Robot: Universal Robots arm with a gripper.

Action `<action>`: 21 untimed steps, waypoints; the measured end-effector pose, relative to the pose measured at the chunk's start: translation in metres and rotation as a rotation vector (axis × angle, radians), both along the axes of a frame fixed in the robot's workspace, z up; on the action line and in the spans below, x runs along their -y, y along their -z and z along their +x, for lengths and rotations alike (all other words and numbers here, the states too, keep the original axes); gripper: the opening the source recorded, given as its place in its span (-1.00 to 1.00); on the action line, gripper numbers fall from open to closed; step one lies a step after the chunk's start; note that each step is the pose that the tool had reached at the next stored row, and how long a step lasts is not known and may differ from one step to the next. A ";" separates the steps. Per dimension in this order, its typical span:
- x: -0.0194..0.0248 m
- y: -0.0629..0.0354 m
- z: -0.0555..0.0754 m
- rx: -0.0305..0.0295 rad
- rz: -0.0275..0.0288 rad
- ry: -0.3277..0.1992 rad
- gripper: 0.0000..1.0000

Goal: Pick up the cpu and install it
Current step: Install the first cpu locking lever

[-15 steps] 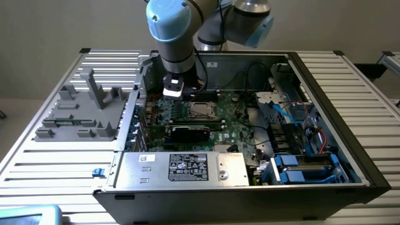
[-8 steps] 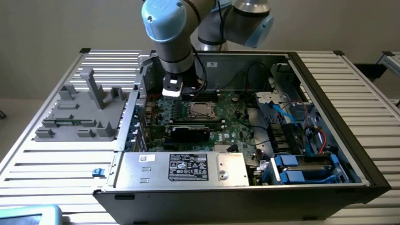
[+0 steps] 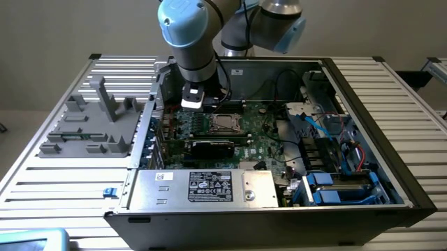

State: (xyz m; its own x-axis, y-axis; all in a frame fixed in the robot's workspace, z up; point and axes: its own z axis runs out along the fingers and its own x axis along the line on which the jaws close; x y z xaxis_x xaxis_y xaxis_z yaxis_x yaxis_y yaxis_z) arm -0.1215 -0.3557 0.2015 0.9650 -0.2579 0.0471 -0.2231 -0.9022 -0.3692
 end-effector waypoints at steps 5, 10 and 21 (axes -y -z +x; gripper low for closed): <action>0.0003 0.0002 0.000 0.0042 -0.0001 0.003 -0.79; 0.0003 0.0006 0.000 0.0108 -0.0005 0.007 -0.79; 0.0002 0.0031 0.002 0.0239 -0.0026 0.012 -0.79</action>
